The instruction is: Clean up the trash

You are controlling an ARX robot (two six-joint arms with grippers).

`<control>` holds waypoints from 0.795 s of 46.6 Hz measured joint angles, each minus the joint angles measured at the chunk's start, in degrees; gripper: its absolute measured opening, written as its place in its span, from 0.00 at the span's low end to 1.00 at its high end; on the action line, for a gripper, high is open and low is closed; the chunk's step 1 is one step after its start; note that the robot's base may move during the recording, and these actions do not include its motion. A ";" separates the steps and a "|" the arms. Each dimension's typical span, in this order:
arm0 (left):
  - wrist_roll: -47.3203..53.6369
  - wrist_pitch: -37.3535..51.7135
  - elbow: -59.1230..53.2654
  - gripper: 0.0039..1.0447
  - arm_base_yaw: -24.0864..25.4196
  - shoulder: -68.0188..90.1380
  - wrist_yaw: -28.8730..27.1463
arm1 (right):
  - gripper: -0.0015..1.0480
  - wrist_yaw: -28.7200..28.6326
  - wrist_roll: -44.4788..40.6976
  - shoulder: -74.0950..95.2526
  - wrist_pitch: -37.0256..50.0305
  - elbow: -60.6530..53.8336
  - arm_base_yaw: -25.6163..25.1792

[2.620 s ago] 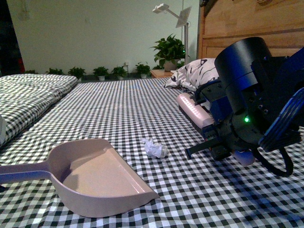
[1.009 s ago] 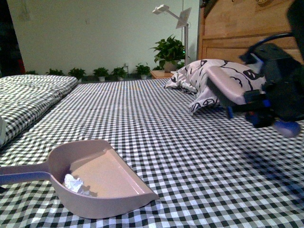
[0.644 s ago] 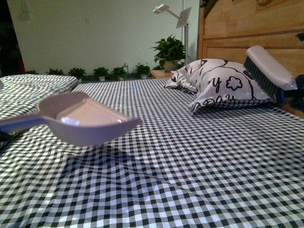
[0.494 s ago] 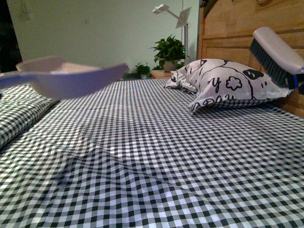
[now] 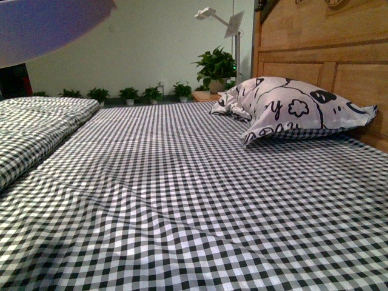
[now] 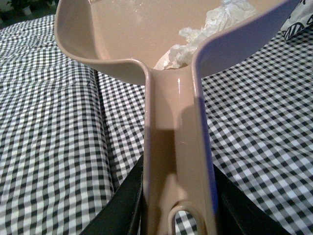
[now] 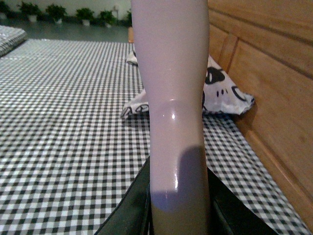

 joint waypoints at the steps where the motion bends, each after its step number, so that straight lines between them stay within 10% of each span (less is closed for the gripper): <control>1: -0.24 -0.44 -0.24 0.27 0.07 -0.61 -0.04 | 0.19 -0.22 -0.20 -0.52 0.04 -0.15 0.00; 37: -1.57 -16.61 -8.70 0.27 8.22 -28.35 7.26 | 0.19 -5.38 2.73 -29.11 -13.46 -4.63 -4.79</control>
